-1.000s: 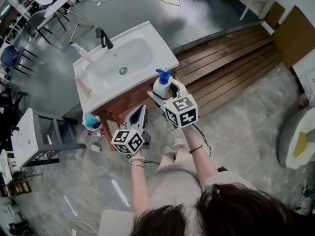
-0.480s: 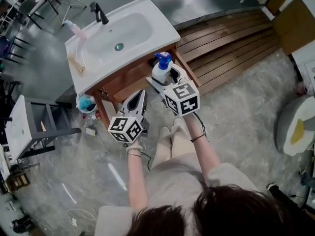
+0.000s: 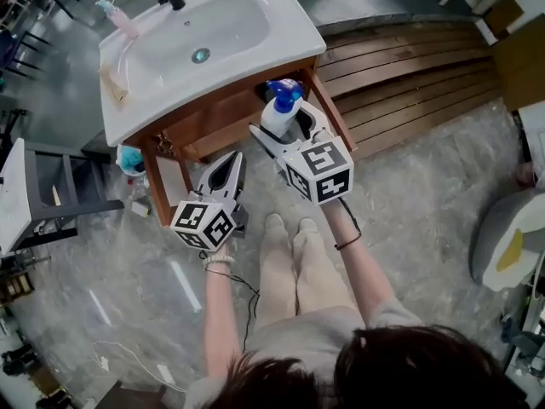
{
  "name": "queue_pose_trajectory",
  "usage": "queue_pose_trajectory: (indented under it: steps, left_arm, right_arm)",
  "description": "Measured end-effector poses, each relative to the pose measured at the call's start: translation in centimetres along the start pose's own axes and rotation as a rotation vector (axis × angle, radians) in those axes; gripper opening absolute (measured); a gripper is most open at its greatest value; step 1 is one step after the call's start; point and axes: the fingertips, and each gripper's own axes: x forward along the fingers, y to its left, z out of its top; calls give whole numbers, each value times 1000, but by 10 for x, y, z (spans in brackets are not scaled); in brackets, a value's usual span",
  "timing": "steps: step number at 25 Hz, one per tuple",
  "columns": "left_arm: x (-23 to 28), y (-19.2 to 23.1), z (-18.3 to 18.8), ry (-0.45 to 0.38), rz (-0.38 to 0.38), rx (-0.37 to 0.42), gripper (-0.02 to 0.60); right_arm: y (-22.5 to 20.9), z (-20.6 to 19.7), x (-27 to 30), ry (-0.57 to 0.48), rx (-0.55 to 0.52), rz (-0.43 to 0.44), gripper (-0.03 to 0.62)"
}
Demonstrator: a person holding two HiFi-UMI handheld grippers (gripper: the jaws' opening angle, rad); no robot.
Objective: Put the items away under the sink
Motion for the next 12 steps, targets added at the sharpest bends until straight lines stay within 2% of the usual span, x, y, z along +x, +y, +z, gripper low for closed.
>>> queue_pose_trajectory:
  steps: [3, 6, 12]
  left_arm:
    - [15, 15, -8, -16, 19, 9, 2]
    - [29, 30, -30, 18, 28, 37, 2]
    - [34, 47, -80, 63, 53, 19, 2]
  right_arm:
    - [-8, -14, 15, 3, -20, 34, 365]
    - [-18, -35, 29, 6, -33, 48, 365]
    - [-30, -94, 46, 60, -33, 64, 365]
